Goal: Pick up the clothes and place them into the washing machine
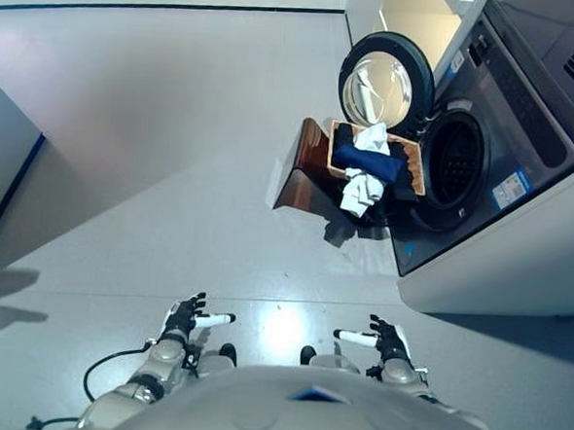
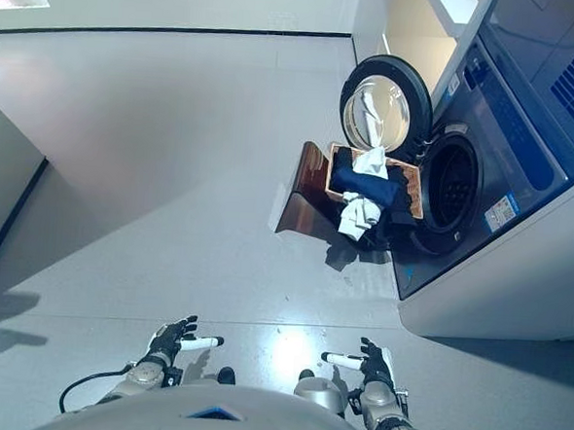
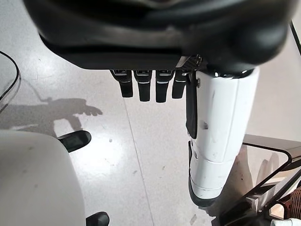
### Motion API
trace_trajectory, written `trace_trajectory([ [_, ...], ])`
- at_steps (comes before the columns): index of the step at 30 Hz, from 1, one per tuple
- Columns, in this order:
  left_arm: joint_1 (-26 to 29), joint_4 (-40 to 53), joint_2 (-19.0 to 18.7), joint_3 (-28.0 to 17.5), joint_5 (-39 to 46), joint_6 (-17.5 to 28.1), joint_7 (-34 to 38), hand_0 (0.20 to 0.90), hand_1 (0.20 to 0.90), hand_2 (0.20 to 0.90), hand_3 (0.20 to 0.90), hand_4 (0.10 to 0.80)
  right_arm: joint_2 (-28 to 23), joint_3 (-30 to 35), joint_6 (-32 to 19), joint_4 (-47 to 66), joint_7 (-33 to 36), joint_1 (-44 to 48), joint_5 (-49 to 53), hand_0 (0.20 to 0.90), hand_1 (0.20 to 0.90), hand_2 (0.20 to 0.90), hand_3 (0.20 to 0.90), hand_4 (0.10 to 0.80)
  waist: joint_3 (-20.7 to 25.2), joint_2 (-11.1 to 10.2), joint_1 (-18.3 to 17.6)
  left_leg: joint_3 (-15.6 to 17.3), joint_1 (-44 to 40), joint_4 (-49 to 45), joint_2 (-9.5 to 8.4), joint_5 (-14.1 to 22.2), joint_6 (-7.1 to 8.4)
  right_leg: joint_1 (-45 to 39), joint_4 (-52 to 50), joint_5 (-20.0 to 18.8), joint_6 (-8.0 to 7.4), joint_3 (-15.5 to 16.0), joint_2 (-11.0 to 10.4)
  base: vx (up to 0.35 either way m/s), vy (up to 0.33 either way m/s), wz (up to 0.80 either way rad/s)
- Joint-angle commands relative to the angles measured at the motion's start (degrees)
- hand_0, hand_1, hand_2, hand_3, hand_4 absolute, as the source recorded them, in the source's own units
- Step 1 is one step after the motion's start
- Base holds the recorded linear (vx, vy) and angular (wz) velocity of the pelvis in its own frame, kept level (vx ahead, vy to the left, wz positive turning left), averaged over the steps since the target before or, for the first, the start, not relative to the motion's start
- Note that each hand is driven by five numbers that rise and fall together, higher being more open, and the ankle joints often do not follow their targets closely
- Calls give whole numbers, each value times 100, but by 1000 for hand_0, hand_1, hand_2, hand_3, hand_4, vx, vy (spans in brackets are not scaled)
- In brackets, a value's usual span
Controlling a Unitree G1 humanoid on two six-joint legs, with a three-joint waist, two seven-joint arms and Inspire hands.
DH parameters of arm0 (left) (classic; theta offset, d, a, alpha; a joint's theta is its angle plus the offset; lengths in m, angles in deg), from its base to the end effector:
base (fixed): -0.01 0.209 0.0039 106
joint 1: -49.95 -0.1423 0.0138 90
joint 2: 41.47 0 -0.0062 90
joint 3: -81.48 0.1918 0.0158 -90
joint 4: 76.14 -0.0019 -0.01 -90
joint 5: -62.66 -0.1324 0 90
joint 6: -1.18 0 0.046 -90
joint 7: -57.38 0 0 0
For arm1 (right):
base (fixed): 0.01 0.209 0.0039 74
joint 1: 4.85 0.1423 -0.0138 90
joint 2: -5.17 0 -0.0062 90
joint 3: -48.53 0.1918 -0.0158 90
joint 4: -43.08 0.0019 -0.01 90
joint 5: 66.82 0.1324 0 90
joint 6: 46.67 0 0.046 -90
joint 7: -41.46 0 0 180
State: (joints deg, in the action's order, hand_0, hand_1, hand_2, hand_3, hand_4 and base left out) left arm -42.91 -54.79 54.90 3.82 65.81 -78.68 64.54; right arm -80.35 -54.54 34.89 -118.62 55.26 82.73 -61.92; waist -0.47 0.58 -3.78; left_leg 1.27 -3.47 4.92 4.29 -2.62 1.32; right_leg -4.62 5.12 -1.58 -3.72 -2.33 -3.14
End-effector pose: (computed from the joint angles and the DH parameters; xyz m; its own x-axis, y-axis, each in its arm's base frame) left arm 0.0628 0.1932 -0.1226 0.4856 0.1702 -0.8574 0.0971 0.9643 0.2464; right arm 0.0554 -0.2068 -0.1233 0.4252 -0.3256 -0.8445 -0.0418 0.9250 -0.3777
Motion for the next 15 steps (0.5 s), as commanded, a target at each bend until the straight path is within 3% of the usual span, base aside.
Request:
trace_trajectory([
  [1,788,-441,26,41,-238,56,141,900,900,900,900,800,-106,-49,-34,-216,190,688,-236,900,900,900,900,800,-228,-159,73,-51,-243,8,-95,571,161,-136,-12,285,-337,48,-310,0,0,0],
  [15,845,-472,-4,149,-499,-18,204,900,900,900,900,800,-127,-91,30,-247,162,754,-276,900,900,900,900,800,-242,-158,65,-20,-253,8,-190,644,63,-91,-12,262,-393,-35,-379,1,11,0],
])
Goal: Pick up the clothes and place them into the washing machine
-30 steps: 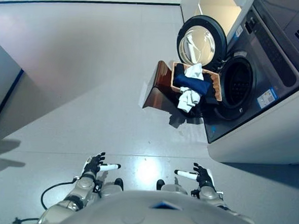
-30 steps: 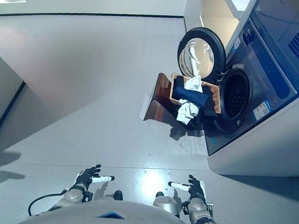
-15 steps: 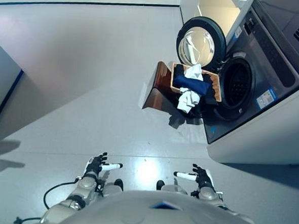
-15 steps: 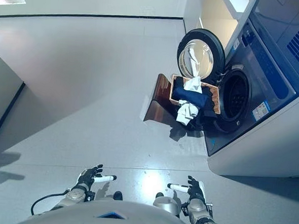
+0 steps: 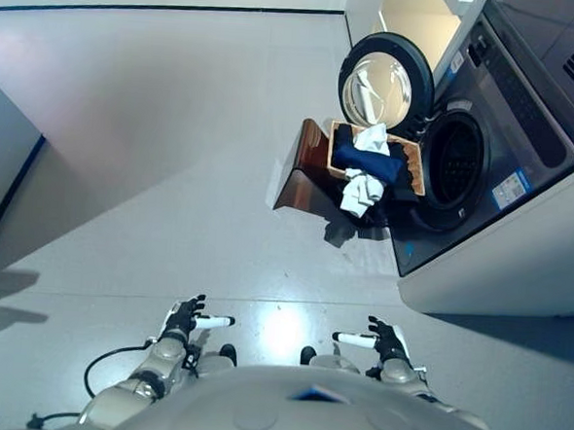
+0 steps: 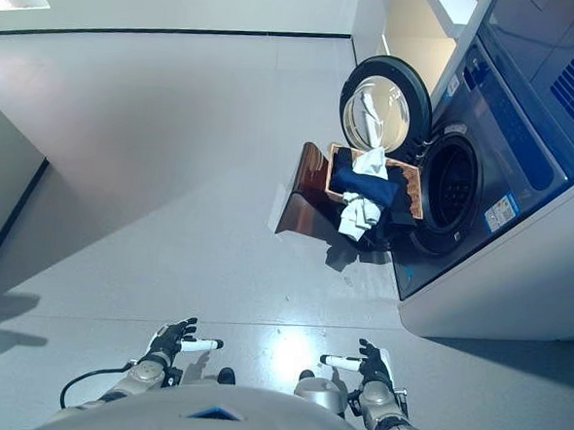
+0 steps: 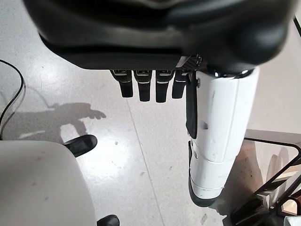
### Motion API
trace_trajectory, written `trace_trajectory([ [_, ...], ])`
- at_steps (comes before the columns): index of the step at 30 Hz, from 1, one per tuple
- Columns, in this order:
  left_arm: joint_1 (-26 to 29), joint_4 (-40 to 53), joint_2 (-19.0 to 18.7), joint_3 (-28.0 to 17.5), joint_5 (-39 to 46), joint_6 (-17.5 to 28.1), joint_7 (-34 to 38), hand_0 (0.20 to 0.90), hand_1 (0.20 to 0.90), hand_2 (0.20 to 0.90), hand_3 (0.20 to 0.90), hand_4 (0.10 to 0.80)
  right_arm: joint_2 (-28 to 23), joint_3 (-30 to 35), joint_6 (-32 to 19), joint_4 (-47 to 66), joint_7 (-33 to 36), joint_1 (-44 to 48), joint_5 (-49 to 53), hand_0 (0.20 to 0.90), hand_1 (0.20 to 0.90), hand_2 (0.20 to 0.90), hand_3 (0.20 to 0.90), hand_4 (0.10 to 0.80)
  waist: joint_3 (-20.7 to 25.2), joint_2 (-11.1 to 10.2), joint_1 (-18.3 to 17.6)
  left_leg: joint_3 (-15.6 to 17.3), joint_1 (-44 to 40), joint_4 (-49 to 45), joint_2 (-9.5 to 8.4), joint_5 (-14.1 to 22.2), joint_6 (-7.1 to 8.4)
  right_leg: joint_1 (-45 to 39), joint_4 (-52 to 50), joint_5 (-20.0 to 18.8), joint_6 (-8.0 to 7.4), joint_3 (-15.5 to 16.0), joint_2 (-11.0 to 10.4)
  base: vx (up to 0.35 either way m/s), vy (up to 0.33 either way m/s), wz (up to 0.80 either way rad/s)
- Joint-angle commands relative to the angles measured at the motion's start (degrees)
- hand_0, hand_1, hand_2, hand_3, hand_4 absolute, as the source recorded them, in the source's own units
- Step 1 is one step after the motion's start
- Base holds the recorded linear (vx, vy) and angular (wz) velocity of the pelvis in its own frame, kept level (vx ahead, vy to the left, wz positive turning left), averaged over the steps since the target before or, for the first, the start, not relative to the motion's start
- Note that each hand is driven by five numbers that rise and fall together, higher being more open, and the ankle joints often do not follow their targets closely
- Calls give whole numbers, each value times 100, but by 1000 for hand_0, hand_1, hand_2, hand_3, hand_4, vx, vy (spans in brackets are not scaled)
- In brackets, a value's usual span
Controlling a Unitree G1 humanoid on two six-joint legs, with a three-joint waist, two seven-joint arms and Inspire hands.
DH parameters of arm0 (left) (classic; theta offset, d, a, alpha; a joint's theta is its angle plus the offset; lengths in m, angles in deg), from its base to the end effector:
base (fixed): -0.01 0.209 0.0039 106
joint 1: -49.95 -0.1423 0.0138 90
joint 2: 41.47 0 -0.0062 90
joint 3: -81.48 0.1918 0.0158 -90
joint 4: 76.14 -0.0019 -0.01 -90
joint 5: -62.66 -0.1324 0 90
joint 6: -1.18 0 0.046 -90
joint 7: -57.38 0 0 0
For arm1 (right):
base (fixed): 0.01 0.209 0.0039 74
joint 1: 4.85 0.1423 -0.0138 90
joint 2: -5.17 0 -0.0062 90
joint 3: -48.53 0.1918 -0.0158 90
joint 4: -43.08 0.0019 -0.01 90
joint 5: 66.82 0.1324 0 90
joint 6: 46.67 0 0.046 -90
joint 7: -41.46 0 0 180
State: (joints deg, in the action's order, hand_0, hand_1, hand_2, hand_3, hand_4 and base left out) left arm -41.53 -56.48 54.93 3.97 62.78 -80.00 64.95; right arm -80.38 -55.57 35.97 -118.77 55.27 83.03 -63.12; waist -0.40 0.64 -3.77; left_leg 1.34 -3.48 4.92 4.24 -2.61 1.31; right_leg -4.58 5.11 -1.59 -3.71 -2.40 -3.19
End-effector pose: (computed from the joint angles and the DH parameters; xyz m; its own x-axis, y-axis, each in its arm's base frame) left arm 0.0659 0.1936 -0.1232 0.4672 0.1750 -0.8666 0.1514 0.9499 0.2735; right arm 0.0559 -0.2059 -0.1236 0.4180 -0.3185 -0.8508 -0.0827 0.9193 -0.3848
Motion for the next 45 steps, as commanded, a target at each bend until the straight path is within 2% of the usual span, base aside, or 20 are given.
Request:
trace_trajectory([
  [1,722,-291,-24,137,-216,110,200,900,900,900,900,800,-119,0,-66,-221,159,749,-149,900,900,900,900,800,-262,-170,67,-18,-230,8,-221,655,28,-59,-11,240,-409,-65,-401,-12,61,-1],
  [8,794,-183,-105,113,-97,126,262,900,900,900,900,800,-113,74,-65,-136,190,852,-17,900,900,900,900,800,-406,-175,108,15,-40,-128,-422,759,-177,430,-696,242,-521,-215,-481,-3,92,-5],
  [15,910,33,-274,178,-143,116,366,900,900,900,900,800,-86,182,-161,128,305,942,247,900,900,900,900,800,-750,-29,-25,-39,-100,-323,-361,970,-356,1590,-2709,148,-682,-97,-107,23,123,-20],
  [17,930,57,-326,208,-192,116,386,900,900,900,900,800,-91,195,-181,175,301,955,289,900,900,900,900,800,-838,21,-122,-39,-219,-331,-328,1033,-376,1949,-2988,101,-669,43,10,173,69,-14],
  [18,953,2,-371,206,-255,120,432,900,900,900,900,800,-99,221,-193,169,344,937,314,900,900,900,900,800,-817,-19,-182,-39,-413,-251,-399,1091,-376,2108,-2501,123,-544,287,73,277,-3,4],
  [23,990,29,-351,232,-301,129,486,900,900,900,900,800,-174,274,-190,55,407,767,299,900,900,900,900,800,-695,-110,-250,-58,-759,-368,-454,1370,-255,1770,-1239,-68,-287,996,3,285,-75,17],
  [24,996,55,-298,240,-259,162,524,900,900,900,900,800,-208,210,-223,-18,396,713,266,900,900,900,900,800,-595,-122,-269,-33,-710,-688,-432,1341,-169,1479,-975,-95,-182,662,172,227,-127,59],
  [26,994,68,-258,223,-219,168,600,900,900,900,900,800,-226,195,-238,-24,435,717,278,900,900,900,900,800,-547,-120,-238,-5,-570,-1088,-390,1224,-53,1293,-774,-108,-115,634,237,203,-152,46],
  [27,956,225,-180,255,-113,222,569,900,900,900,900,800,-271,194,-298,62,467,718,336,900,900,900,900,800,-584,-140,-170,-63,-159,-2347,-320,827,171,885,-482,-112,14,588,281,121,-174,5],
  [29,934,297,-187,287,-128,238,570,900,900,900,900,800,-283,147,-340,169,465,733,347,900,900,900,900,800,-731,-276,-89,-199,440,-3505,-355,333,295,595,-313,-80,152,501,231,88,-171,5],
  [30,934,297,-187,287,-128,238,570,900,900,900,900,800,-283,147,-340,169,465,733,347,900,900,900,900,800,-731,-276,-89,-199,440,-3505,-355,333,295,595,-313,-80,152,501,231,42,-90,-23],
  [32,911,220,-117,279,-76,224,697,900,900,900,900,800,-295,-64,-356,309,494,898,289,900,900,900,900,800,-909,-406,116,-708,1109,-4335,-678,297,114,318,-103,-50,229,205,177,95,-45,-65],
  [33,911,219,-114,280,-76,225,698,900,900,900,900,800,-298,-64,-355,310,495,897,289,900,900,900,900,800,-917,-391,120,-708,1107,-4360,-665,319,113,308,-102,-47,229,203,191,180,24,-66],
  [34,861,236,-114,218,5,258,774,900,900,900,900,800,-333,-146,-411,504,539,1017,314,900,900,900,900,800,-894,-426,215,-939,1327,-3918,-573,339,57,247,-68,-36,165,-68,126,112,40,-59],
  [36,868,246,-127,213,16,268,811,900,900,900,900,800,-342,-190,-429,506,559,1081,311,900,900,900,900,800,-897,-418,269,-1051,1347,-3563,-470,368,48,235,-64,-26,133,-180,118,168,70,-74],
  [37,953,180,-143,223,-4,287,905,900,900,900,900,800,-378,-300,-459,584,591,1242,290,900,900,900,900,800,-839,-330,308,-1222,1205,-2083,-244,450,111,217,-12,77,72,-364,204,182,72,-69],
  [39,1014,151,-130,265,-20,288,948,900,900,900,900,800,-408,-341,-475,606,626,1297,286,900,900,900,900,800,-859,-258,341,-1246,1066,-1395,-128,269,193,187,-11,125,72,-428,243,162,105,-42],
  [40,1130,109,-111,378,-64,283,986,900,900,900,900,800,-441,-365,-515,660,704,1429,342,900,900,900,900,800,-837,-113,397,-1430,1299,-595,-109,-216,249,177,-11,242,64,-515,335,217,162,-48],
  [41,1185,108,-96,430,-53,278,979,900,900,900,900,800,-456,-355,-523,668,725,1472,370,900,900,900,900,800,-831,-59,398,-1392,1355,-382,-171,-362,248,127,-11,305,71,-554,365,184,123,-41],
  [45,1181,92,-46,442,4,282,945,900,900,900,900,800,-390,-350,-489,541,710,1605,411,900,900,900,900,800,-805,-2,439,-1267,1330,-503,-382,-215,163,-47,-18,498,9,-715,313,183,140,-40],
])
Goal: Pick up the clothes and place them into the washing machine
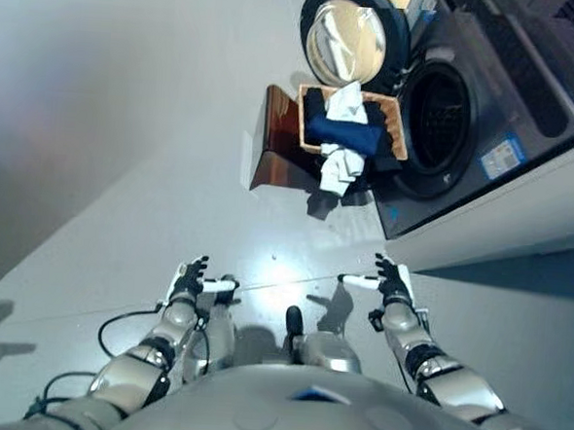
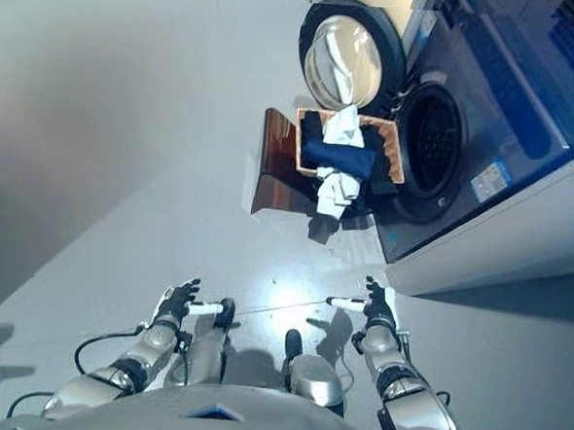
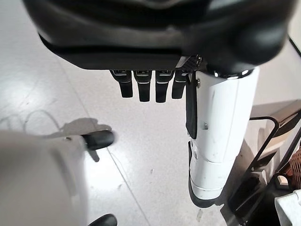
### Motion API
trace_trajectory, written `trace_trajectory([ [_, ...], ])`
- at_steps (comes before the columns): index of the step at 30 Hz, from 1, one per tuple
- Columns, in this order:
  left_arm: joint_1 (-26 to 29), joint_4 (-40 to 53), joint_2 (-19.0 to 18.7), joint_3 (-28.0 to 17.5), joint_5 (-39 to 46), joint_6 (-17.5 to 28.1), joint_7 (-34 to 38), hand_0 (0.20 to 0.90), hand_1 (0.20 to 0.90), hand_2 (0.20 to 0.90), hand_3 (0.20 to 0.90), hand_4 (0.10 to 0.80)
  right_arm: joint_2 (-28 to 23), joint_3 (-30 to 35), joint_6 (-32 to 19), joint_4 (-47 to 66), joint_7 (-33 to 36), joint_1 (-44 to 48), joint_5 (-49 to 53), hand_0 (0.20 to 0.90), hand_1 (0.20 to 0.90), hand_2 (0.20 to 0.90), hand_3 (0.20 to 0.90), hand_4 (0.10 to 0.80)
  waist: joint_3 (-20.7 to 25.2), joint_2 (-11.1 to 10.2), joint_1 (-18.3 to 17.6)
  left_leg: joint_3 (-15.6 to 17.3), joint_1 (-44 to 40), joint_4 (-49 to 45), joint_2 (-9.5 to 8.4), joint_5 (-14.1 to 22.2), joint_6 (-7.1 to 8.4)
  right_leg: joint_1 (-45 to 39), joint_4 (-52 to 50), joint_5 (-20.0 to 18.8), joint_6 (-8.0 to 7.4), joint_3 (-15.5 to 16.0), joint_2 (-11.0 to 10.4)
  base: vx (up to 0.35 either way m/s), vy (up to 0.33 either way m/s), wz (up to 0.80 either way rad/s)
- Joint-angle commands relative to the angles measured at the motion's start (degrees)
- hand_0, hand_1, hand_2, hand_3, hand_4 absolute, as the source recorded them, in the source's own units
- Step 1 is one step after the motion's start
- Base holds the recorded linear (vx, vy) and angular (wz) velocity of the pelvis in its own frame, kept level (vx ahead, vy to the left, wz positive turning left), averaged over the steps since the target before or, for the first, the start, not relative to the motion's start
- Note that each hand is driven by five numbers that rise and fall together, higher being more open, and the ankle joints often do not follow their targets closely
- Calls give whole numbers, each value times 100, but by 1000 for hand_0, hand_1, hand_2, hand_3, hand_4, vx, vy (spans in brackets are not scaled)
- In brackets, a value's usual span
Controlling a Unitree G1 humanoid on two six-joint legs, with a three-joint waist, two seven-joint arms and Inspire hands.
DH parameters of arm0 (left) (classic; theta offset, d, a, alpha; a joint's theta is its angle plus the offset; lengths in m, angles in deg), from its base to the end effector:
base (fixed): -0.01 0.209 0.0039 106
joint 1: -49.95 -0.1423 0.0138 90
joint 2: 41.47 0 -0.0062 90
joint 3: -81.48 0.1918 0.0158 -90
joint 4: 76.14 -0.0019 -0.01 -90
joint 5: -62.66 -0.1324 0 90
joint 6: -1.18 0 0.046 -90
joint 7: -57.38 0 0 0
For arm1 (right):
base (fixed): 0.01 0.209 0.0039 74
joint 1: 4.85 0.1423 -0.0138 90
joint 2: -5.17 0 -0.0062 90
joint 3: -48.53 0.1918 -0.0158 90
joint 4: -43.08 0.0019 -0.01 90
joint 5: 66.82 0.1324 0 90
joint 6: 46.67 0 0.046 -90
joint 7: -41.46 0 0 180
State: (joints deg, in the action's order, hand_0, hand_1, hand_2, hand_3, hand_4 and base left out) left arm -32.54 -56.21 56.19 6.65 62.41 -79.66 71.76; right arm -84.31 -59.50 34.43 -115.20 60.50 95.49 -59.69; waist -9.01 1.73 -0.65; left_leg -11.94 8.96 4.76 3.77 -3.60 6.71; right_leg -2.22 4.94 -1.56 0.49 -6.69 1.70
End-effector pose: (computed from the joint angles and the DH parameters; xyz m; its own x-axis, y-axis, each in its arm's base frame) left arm 0.1233 0.1781 -0.1107 0.6275 0.2162 -0.7480 0.1283 0.9188 0.3732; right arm 0.1453 -0.2157 -0.0954 0.6675 -0.3725 -0.6448 0.0143 0.8721 -0.4891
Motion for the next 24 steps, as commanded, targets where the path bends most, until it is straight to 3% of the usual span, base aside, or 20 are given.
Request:
trace_trajectory([
  [1,289,97,-203,216,23,262,267,900,900,900,900,800,28,36,-333,203,211,383,52,900,900,900,900,800,70,-142,146,127,169,-681,-422,-58,-407,-356,-38,547,-437,-261,-266,314,228,-88],
  [3,270,171,-279,199,25,263,258,900,900,900,900,800,64,57,-326,196,186,397,80,900,900,900,900,800,108,-208,236,209,218,-901,-527,105,-491,-367,-254,652,-458,-366,-371,261,164,-65],
  [4,257,220,-396,96,21,239,271,900,900,900,900,800,105,55,-318,264,92,399,68,900,900,900,900,800,117,-281,350,358,242,-1171,-585,352,-637,-214,-982,800,-532,-351,-402,137,93,-9],
  [5,256,221,-398,96,21,238,271,900,900,900,900,800,107,55,-317,265,92,398,68,900,900,900,900,800,118,-284,359,368,250,-1186,-585,363,-638,-200,-1003,813,-533,-362,-401,251,167,-22],
  [6,287,291,-502,66,1,229,286,900,900,900,900,800,136,66,-302,239,44,418,57,900,900,900,900,800,56,-256,376,370,151,-1317,-631,523,-748,184,-1893,786,-687,-321,-232,114,75,-32],
  [7,288,291,-503,65,1,228,286,900,900,900,900,800,136,67,-302,238,44,419,57,900,900,900,900,800,57,-258,377,372,157,-1323,-632,528,-748,198,-1916,799,-687,-322,-232,154,107,-48],
  [9,365,358,-611,86,-6,236,305,900,900,900,900,800,139,52,-276,280,19,458,12,900,900,900,900,800,-108,-174,259,310,13,-1426,-622,646,-822,764,-2767,669,-848,-182,-13,93,68,-22],
  [10,378,416,-653,111,15,257,288,900,900,900,900,800,122,75,-270,242,2,460,-6,900,900,900,900,800,-171,-127,197,257,-58,-1397,-604,655,-826,999,-2975,639,-867,-83,52,133,58,11],
  [11,396,381,-653,116,27,272,274,900,900,900,900,800,116,82,-238,192,-10,470,-28,900,900,900,900,800,-187,-113,180,257,-138,-1341,-600,677,-836,1107,-2804,676,-804,74,-53,263,-39,26],
  [12,435,303,-635,120,72,275,276,900,900,900,900,800,78,95,-206,119,26,460,-58,900,900,900,900,800,-138,-120,170,248,-306,-1194,-601,729,-806,1098,-2020,586,-714,278,-368,316,-110,13],
  [13,472,224,-597,114,90,281,268,900,900,900,900,800,74,106,-190,80,32,479,-55,900,900,900,900,800,-123,-129,166,235,-383,-1151,-602,779,-783,1099,-1652,450,-702,315,-538,258,-123,1],
  [14,475,220,-594,114,90,283,268,900,900,900,900,800,71,106,-191,79,32,480,-54,900,900,900,900,800,-154,-119,156,223,-423,-1148,-595,790,-783,1044,-1624,447,-700,329,-533,325,-152,-13],
  [15,594,137,-526,136,177,279,289,900,900,900,900,800,22,152,-172,87,91,514,-67,900,900,900,900,800,-164,-128,23,60,-652,-1012,-605,943,-723,1533,-857,-53,-804,129,-890,248,-99,-15],
  [16,595,134,-520,137,178,281,289,900,900,900,900,800,17,152,-171,89,92,513,-68,900,900,900,900,800,-180,-106,26,57,-681,-1011,-585,965,-723,1495,-836,-53,-800,138,-873,384,-177,-2],
  [17,640,-21,-517,103,150,265,294,900,900,900,900,800,12,155,-164,127,90,507,-52,900,900,900,900,800,-168,-256,-63,57,-852,-950,-649,1075,-667,1443,-505,-284,-899,-78,-875,151,-79,5],
  [20,593,-43,-475,48,177,261,288,900,900,900,900,800,9,188,-179,69,26,354,5,900,900,900,900,800,-67,-368,-87,17,-1032,-1008,-544,1263,-561,1321,-527,-331,-870,-186,-840,290,-188,25],
  [22,464,22,-409,6,244,280,282,900,900,900,900,800,15,209,-218,64,-37,163,68,900,900,900,900,800,23,-381,-128,-159,-1061,-1545,-366,1188,-423,1096,-514,-294,-725,-68,-721,325,-296,63],
  [23,394,128,-335,26,314,299,229,900,900,900,900,800,9,193,-293,72,-35,38,134,900,900,900,900,800,-54,-426,-101,-264,-600,-2864,-361,689,-333,664,-369,-251,-514,46,-618,278,-295,62],
  [24,393,130,-336,27,314,298,229,900,900,900,900,800,10,193,-294,72,-35,37,135,900,900,900,900,800,-51,-421,-117,-282,-570,-2907,-367,705,-334,664,-363,-253,-517,64,-619,217,-358,60],
])
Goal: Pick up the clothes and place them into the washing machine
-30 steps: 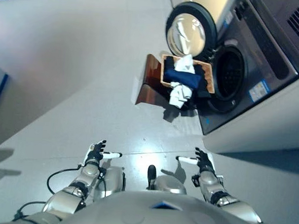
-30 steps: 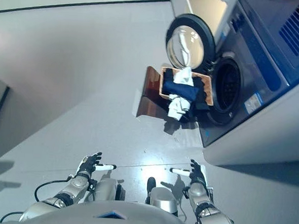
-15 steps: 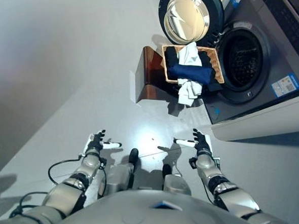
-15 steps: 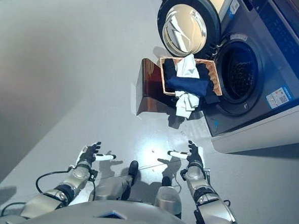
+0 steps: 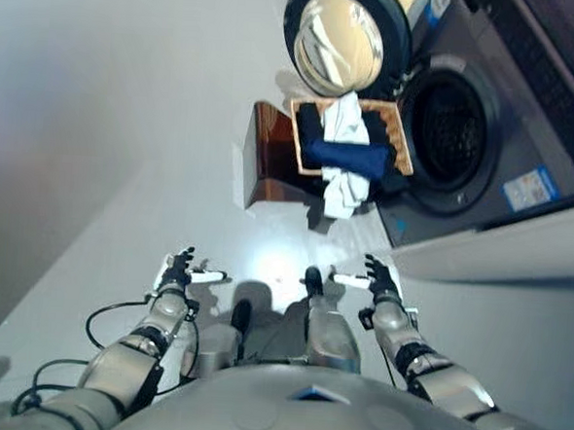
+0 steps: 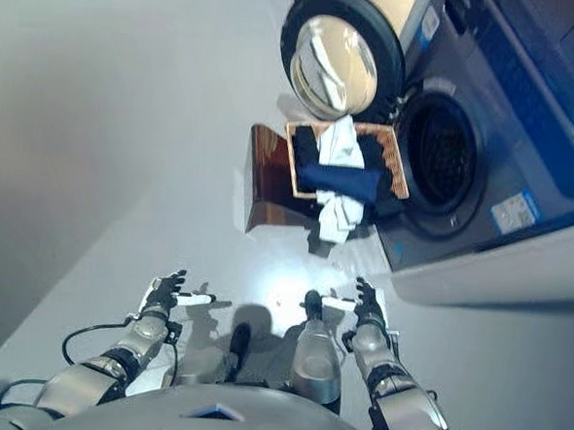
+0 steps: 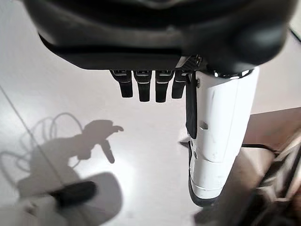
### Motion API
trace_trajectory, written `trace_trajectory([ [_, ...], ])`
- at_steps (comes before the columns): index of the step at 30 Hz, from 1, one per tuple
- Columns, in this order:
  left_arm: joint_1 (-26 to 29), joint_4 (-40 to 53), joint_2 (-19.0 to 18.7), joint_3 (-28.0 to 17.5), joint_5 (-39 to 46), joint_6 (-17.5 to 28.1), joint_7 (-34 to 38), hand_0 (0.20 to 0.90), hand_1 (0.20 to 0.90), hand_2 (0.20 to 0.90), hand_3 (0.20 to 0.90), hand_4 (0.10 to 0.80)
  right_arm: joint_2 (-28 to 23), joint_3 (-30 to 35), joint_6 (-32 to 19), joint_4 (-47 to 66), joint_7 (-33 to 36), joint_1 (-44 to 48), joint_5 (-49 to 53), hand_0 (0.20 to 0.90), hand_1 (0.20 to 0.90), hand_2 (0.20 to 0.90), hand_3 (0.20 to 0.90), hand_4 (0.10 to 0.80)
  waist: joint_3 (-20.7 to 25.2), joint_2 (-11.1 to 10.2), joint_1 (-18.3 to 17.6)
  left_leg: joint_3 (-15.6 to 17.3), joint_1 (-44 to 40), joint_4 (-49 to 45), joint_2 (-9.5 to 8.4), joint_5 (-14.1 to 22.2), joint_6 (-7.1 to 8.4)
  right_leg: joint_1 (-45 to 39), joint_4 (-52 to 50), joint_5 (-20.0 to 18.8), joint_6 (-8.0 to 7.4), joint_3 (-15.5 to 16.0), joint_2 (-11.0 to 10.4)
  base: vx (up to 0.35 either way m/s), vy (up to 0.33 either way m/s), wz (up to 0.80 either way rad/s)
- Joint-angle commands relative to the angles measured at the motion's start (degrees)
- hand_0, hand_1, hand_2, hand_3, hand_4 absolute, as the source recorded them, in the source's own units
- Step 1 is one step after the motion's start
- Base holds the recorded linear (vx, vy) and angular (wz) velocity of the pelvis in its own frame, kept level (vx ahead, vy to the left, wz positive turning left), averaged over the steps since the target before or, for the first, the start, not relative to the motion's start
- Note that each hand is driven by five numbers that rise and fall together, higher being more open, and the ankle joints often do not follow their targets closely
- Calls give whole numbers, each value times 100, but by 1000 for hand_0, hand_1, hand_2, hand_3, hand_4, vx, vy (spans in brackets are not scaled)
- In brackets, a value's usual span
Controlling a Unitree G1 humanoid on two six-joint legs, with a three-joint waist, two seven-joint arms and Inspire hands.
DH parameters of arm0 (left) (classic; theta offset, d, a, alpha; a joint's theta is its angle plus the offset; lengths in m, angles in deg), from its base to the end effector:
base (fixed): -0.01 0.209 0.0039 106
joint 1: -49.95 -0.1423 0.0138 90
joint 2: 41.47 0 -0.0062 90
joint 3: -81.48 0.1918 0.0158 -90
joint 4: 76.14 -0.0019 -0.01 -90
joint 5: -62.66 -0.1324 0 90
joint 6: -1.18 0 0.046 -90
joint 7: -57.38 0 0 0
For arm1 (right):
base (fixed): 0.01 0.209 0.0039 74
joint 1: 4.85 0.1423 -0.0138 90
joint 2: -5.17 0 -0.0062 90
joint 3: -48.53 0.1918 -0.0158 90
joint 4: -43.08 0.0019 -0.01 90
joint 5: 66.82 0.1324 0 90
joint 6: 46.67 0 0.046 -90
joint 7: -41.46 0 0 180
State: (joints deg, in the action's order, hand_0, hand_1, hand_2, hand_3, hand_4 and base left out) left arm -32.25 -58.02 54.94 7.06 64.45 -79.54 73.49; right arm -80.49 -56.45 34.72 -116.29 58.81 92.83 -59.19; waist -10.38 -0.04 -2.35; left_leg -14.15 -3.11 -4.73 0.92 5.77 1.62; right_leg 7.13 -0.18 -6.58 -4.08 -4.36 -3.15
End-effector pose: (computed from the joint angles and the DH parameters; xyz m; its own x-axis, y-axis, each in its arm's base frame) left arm 0.1205 0.1873 -0.1113 0.6069 0.2749 -0.7457 0.0889 0.9089 0.4074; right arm 0.1266 -0.1992 -0.1065 0.6052 -0.3400 -0.7198 0.0305 0.9134 -0.4058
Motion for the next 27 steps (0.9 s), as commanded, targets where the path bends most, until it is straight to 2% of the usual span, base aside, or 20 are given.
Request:
trace_trajectory([
  [1,367,336,-140,-14,181,305,75,900,900,900,900,800,-367,-138,-384,212,135,334,228,900,900,900,900,800,-108,-336,183,-296,1225,-3059,-536,-465,63,-595,291,244,77,-185,-129,50,-146,43],
  [4,289,285,-95,-62,266,295,87,900,900,900,900,800,-368,-183,-364,208,114,381,207,900,900,900,900,800,-115,-315,232,-328,1544,-3086,-587,-530,10,-791,390,316,88,-262,-92,156,-135,-2],
  [5,249,218,-75,-101,289,284,96,900,900,900,900,800,-358,-187,-366,212,145,416,246,900,900,900,900,800,-96,-306,275,-258,1614,-2654,-480,-551,51,-868,398,385,94,-309,-82,246,-23,-27],
  [6,221,134,-86,-116,281,278,132,900,900,900,900,800,-366,-197,-383,201,178,496,273,900,900,900,900,800,-31,-241,299,-12,1651,-1486,-240,-519,114,-930,389,544,97,-343,14,254,-30,-28],
  [7,218,133,-83,-116,280,280,133,900,900,900,900,800,-368,-199,-384,199,178,494,274,900,900,900,900,800,-52,-253,324,16,1577,-1416,-229,-530,114,-960,388,555,104,-369,7,245,0,-33],
  [8,239,100,-81,-113,256,273,142,900,900,900,900,800,-373,-206,-391,171,183,528,276,900,900,900,900,800,-53,-197,353,150,1577,-853,-170,-657,147,-1008,400,608,95,-375,71,157,30,-12],
  [10,302,72,-86,-92,194,225,149,900,900,900,900,800,-394,-213,-398,201,229,571,274,900,900,900,900,800,-5,-19,366,802,1719,12,-25,-1177,149,-1149,424,775,92,-286,195,252,100,5],
  [11,291,108,-114,-110,192,207,132,900,900,900,900,800,-399,-183,-381,217,225,593,305,900,900,900,900,800,49,67,426,983,1669,165,-86,-1160,90,-1213,346,957,83,-315,265,209,103,13],
  [13,298,135,-156,-43,118,216,92,900,900,900,900,800,-374,-140,-369,156,178,607,319,900,900,900,900,800,145,61,405,1081,1513,-20,-171,-983,29,-1309,186,1155,65,-256,188,214,117,-40],
  [14,297,136,-157,-42,118,216,92,900,900,900,900,800,-373,-140,-370,155,178,606,319,900,900,900,900,800,144,58,407,1083,1515,-32,-173,-973,27,-1310,182,1161,64,-257,186,228,113,-72],
  [16,268,241,-254,-16,67,185,87,900,900,900,900,800,-309,-75,-326,4,167,601,307,900,900,900,900,800,239,23,503,1074,1292,-31,-226,-738,-116,-1204,-633,1327,23,-172,220,183,78,-39],
  [17,280,329,-306,-34,59,183,88,900,900,900,900,800,-284,-93,-316,26,128,617,272,900,900,900,900,800,196,41,501,1078,1172,-31,-217,-649,-181,-943,-1195,1328,-109,-66,303,149,103,-24],
  [18,409,374,-422,-40,75,212,96,900,900,900,900,800,-280,-139,-311,137,87,726,231,900,900,900,900,800,61,129,385,921,1095,-84,-218,-633,-209,-404,-1804,1293,-314,-205,510,71,74,-13],
  [19,412,373,-423,-43,75,213,96,900,900,900,900,800,-279,-140,-310,137,87,729,231,900,900,900,900,800,55,124,377,916,1096,-92,-225,-627,-210,-398,-1827,1310,-315,-199,505,98,22,0],
  [20,551,362,-460,11,59,248,132,900,900,900,900,800,-324,-184,-325,164,102,824,246,900,900,900,900,800,30,136,326,724,994,31,-317,-652,-183,-261,-1207,1260,-206,-356,441,69,-20,14],
  [22,610,336,-441,-7,81,260,141,900,900,900,900,800,-316,-225,-330,197,99,826,237,900,900,900,900,800,46,114,320,661,947,80,-343,-648,-167,-296,-934,1166,-156,-337,341,95,-68,46],
  [23,633,351,-388,3,83,293,144,900,900,900,900,800,-320,-317,-365,264,81,750,172,900,900,900,900,800,82,35,283,562,889,161,-371,-677,-148,-434,-583,1082,-35,-472,354,91,-84,68],
  [24,633,351,-388,2,83,293,144,900,900,900,900,800,-320,-317,-365,264,81,750,172,900,900,900,900,800,80,35,282,562,887,162,-371,-677,-148,-436,-582,1082,-35,-471,354,32,-117,97],
  [25,711,318,-323,51,85,310,146,900,900,900,900,800,-378,-398,-392,400,87,745,86,900,900,900,900,800,89,-21,277,555,936,285,-371,-768,-63,-465,-321,950,72,-289,318,-47,-94,85],
  [27,739,313,-283,85,85,295,141,900,900,900,900,800,-411,-448,-404,517,71,711,36,900,900,900,900,800,104,-56,199,675,986,284,-350,-791,-22,-498,-221,914,105,-122,268,-41,-60,66],
])
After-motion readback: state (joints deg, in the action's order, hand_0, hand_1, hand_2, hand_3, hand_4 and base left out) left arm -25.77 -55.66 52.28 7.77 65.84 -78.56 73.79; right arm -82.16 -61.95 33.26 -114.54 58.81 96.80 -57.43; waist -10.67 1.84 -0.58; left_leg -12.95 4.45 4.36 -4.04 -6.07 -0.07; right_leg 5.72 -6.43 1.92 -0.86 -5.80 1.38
